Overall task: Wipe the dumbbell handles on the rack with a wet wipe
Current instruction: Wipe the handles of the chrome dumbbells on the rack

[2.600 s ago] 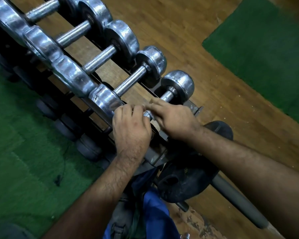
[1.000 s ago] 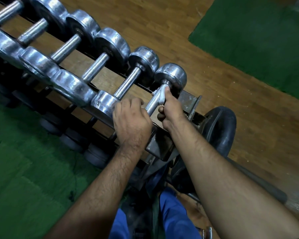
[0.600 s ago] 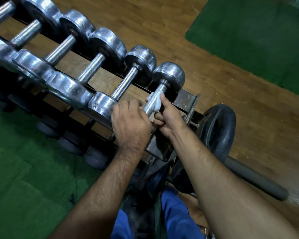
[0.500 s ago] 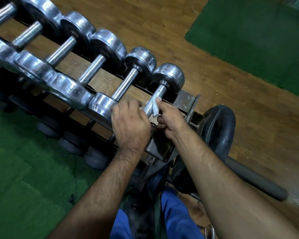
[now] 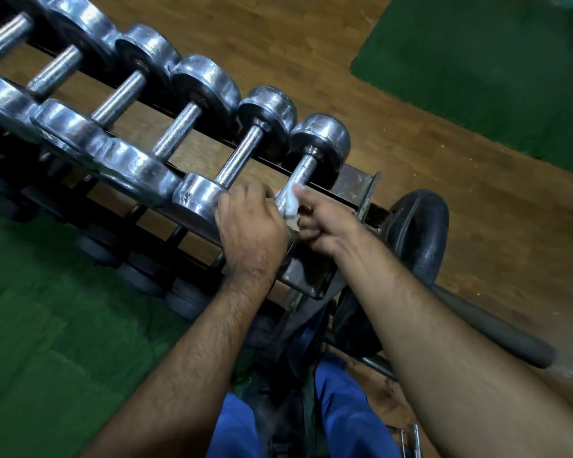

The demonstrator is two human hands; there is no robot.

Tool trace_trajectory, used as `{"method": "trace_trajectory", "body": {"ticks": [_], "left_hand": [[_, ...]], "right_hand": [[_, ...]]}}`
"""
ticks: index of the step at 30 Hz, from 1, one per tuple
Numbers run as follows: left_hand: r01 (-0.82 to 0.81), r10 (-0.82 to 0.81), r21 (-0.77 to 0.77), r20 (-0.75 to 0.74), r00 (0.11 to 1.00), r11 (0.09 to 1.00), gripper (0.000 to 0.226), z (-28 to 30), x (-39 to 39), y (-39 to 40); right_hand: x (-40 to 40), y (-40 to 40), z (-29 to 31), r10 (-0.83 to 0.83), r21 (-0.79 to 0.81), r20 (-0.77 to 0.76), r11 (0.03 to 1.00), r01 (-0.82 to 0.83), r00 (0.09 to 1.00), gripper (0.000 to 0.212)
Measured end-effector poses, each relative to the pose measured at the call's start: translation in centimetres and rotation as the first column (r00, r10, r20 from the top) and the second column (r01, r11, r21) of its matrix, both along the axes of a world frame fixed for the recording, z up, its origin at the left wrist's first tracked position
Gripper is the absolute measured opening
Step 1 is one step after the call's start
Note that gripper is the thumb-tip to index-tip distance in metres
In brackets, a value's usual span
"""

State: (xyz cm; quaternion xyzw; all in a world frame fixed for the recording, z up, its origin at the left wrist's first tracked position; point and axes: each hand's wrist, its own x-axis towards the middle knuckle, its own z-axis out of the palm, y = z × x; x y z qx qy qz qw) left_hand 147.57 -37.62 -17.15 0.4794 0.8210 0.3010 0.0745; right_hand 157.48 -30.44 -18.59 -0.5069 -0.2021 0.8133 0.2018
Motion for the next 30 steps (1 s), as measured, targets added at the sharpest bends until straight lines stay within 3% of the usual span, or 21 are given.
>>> {"method": "trace_trajectory", "body": {"ticks": [2, 7, 11, 17, 23, 28, 30], "left_hand": [[-0.002, 0.002, -0.008, -0.018, 1.0, 1.0, 0.024, 0.0, 0.0, 0.0], [0.004, -0.004, 0.006, -0.033, 0.999, 1.0, 0.03, 0.0, -0.1, 0.1], [0.011, -0.011, 0.006, -0.017, 1.0, 1.0, 0.025, -0.1, -0.1, -0.1], [0.014, -0.013, 0.02, -0.02, 1.0, 1.0, 0.028, -0.2, -0.1, 0.0], [-0.006, 0.006, 0.005, -0.002, 1.0, 1.0, 0.028, -0.2, 0.0, 0.1], [-0.012, 0.012, -0.017, -0.013, 1.0, 1.0, 0.03, -0.2, 0.1, 0.2], [-0.01, 0.01, -0.011, -0.012, 1.0, 1.0, 0.031, -0.3, 0.1, 0.1]], "right_hand": [[-0.1, 0.6, -0.7, -0.076, -0.033, -0.081, 0.997, 0.073, 0.994, 0.026], [1.0, -0.2, -1.7, 0.111, -0.084, -0.152, 0.989, -0.125, 0.982, 0.025], [0.5, 1.8, -1.9, -0.157, -0.196, -0.27, 0.975, 0.106, 0.95, 0.049], [0.1, 4.1, -2.9, -0.352, -0.239, -0.318, 0.928, 0.285, 0.88, 0.055], [0.0, 2.5, -2.9, -0.206, -0.195, -0.336, 0.97, 0.147, 0.919, 0.048], [-0.4, 2.8, -2.6, -0.113, -0.163, -0.202, 0.983, 0.08, 0.973, 0.05], [-0.5, 2.6, -2.3, -0.048, -0.147, -0.138, 0.989, 0.028, 0.989, 0.037]]}}
